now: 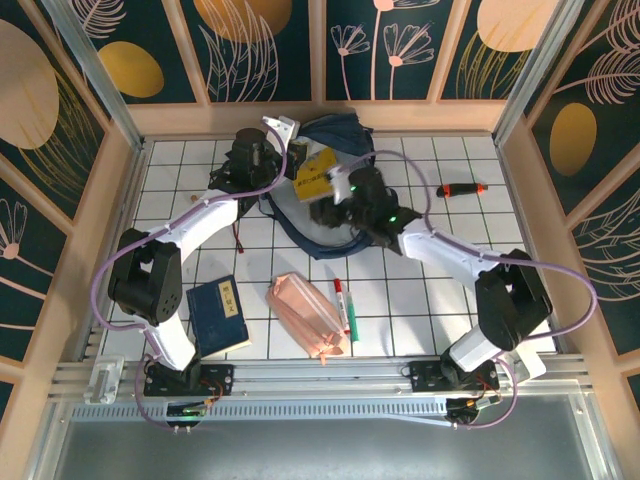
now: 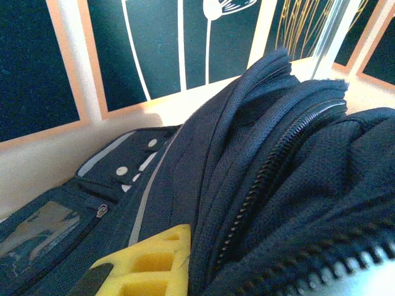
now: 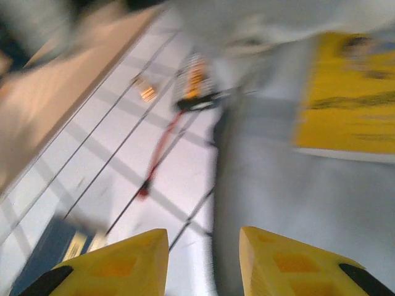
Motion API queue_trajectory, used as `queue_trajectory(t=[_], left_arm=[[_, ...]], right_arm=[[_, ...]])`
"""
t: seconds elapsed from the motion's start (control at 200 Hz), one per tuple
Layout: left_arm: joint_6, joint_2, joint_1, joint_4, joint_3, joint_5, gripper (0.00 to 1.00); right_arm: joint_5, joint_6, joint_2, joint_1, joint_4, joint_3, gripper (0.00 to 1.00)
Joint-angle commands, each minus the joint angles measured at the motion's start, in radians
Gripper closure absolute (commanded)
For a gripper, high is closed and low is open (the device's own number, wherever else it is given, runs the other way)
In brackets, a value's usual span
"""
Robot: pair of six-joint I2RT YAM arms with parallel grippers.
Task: Pack books, pencil case, and school supplies into a backpack
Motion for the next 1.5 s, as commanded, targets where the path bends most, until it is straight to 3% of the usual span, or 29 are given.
queue_trajectory(t=[0.0,0.035,0.08,0.11,0.12,0.15,0.305,0.435,0.816,1.016,1.196,1.276,1.496], left_arm=[[0.032,-0.029,-0.003,0.108,0.061,0.018,1.00],[0.039,-0.031,-0.003,0.100,0.059,0.018,1.00],[0.044,-0.031,-0.002,0.091,0.053,0.018,1.00],[0.041,-0.031,-0.002,0.088,0.048,0.018,1.00],[0.039,-0.031,-0.001,0.088,0.047,0.018,1.00],[0.034,-0.031,0.001,0.089,0.039,0.020,1.00],[0.008,-0.037,0.016,0.106,0.009,0.035,1.00],[0.009,-0.041,0.027,0.104,0.004,0.042,1.00],[0.028,-0.083,0.049,0.087,-0.023,0.059,1.00],[0.027,-0.098,0.058,0.079,-0.032,0.070,1.00],[0.034,-0.110,0.061,0.074,-0.048,0.079,1.00],[0.033,-0.113,0.063,0.074,-0.056,0.082,1.00],[0.038,-0.115,0.064,0.069,-0.047,0.097,1.00]], right_arm=[[-0.219,-0.391,-0.006,0.137,-0.012,-0.039,0.61],[-0.233,-0.501,-0.003,0.181,0.039,-0.079,0.58],[-0.247,-0.617,0.003,0.227,0.119,-0.134,0.46],[-0.258,-0.680,0.016,0.251,0.166,-0.160,0.45],[-0.259,-0.704,0.020,0.261,0.180,-0.165,0.36],[-0.257,-0.750,0.039,0.280,0.214,-0.173,0.32],[-0.310,-0.964,0.186,0.365,0.198,-0.080,0.32],[-0.262,-1.035,0.299,0.443,0.260,-0.031,0.31],[-0.124,-1.028,0.499,0.530,0.423,0.008,0.34],[0.012,-1.071,0.570,0.529,0.488,0.026,0.44],[0.020,-1.105,0.573,0.521,0.525,0.008,0.87],[0.025,-1.127,0.570,0.516,0.520,0.001,1.00],[0.104,-1.134,0.502,0.491,0.598,-0.046,1.00]])
